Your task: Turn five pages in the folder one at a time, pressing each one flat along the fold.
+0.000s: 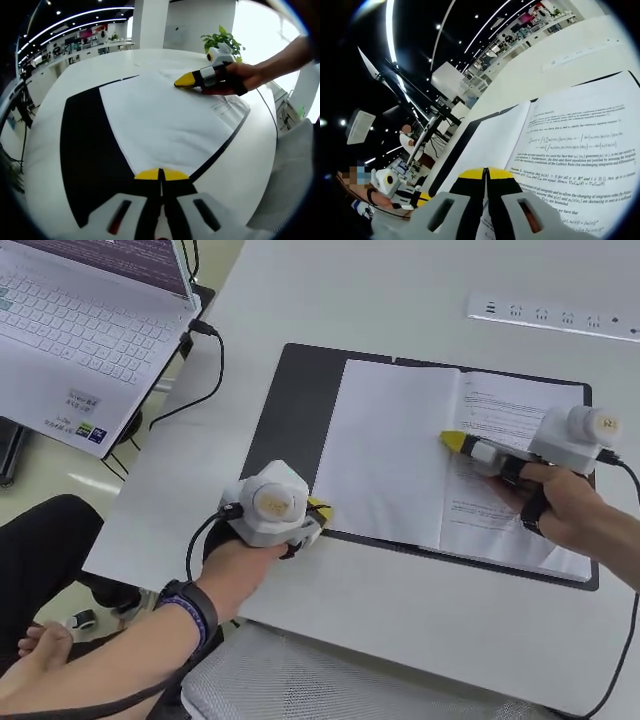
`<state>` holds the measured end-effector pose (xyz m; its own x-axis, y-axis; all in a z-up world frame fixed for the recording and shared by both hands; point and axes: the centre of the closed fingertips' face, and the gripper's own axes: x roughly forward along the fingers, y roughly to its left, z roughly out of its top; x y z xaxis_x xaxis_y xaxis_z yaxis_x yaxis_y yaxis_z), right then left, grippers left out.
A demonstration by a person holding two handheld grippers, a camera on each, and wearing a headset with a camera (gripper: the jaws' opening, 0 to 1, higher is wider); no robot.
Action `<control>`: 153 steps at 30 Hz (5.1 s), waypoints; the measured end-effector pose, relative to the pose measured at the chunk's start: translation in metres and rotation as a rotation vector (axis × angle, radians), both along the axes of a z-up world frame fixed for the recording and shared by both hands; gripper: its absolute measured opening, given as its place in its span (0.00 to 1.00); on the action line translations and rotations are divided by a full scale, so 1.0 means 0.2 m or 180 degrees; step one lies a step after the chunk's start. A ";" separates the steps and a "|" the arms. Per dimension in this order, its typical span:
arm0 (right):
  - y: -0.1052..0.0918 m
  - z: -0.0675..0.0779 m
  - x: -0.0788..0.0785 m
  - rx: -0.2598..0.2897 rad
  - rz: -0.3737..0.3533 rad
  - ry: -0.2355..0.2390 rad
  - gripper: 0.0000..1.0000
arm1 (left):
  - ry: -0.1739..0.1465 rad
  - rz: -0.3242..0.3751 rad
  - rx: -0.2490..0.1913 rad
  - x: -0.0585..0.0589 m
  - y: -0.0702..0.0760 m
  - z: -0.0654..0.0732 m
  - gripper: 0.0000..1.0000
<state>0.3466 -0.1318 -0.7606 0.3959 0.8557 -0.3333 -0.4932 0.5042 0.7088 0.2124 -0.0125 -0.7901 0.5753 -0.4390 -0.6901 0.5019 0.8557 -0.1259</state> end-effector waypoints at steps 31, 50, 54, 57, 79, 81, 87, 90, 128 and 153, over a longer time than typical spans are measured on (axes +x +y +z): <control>-0.04 -0.05 0.51 0.0189 -0.0866 0.0088 0.00 | 0.0023 -0.0004 -0.0009 0.00 0.00 0.00 0.00; -0.01 -0.08 0.68 0.0262 -0.1000 0.0137 0.00 | 0.0030 0.0014 -0.0018 0.00 0.01 0.00 0.00; 0.00 -0.07 0.67 0.0244 -0.0987 0.0099 0.00 | 0.0030 0.0008 -0.0018 0.00 0.01 0.00 0.00; 0.00 -0.07 0.65 0.0267 -0.0973 0.0118 0.00 | 0.0031 0.0007 -0.0015 0.00 0.01 0.00 0.00; 0.02 -0.04 0.22 -0.0008 -0.0111 -0.0187 0.00 | 0.0020 -0.0023 -0.0008 0.00 0.01 0.00 0.00; 0.02 -0.03 0.19 0.0002 -0.0097 -0.0186 0.00 | 0.0019 -0.0032 -0.0003 0.00 0.01 0.00 0.00; 0.01 -0.03 0.11 0.0078 0.0049 -0.0177 0.00 | 0.0015 -0.0024 -0.0005 0.00 0.01 0.00 0.00; 0.01 -0.01 0.02 0.0111 0.0087 -0.0170 0.00 | 0.0018 -0.0030 -0.0002 0.00 0.01 0.00 0.00; 0.03 0.00 -0.62 0.0185 0.0613 -0.0044 0.00 | -0.0003 -0.0029 -0.0024 0.00 0.00 0.00 0.00; 0.01 0.00 -0.74 0.0214 0.0538 0.0085 0.00 | 0.0028 -0.0089 0.0021 0.00 0.00 0.00 0.00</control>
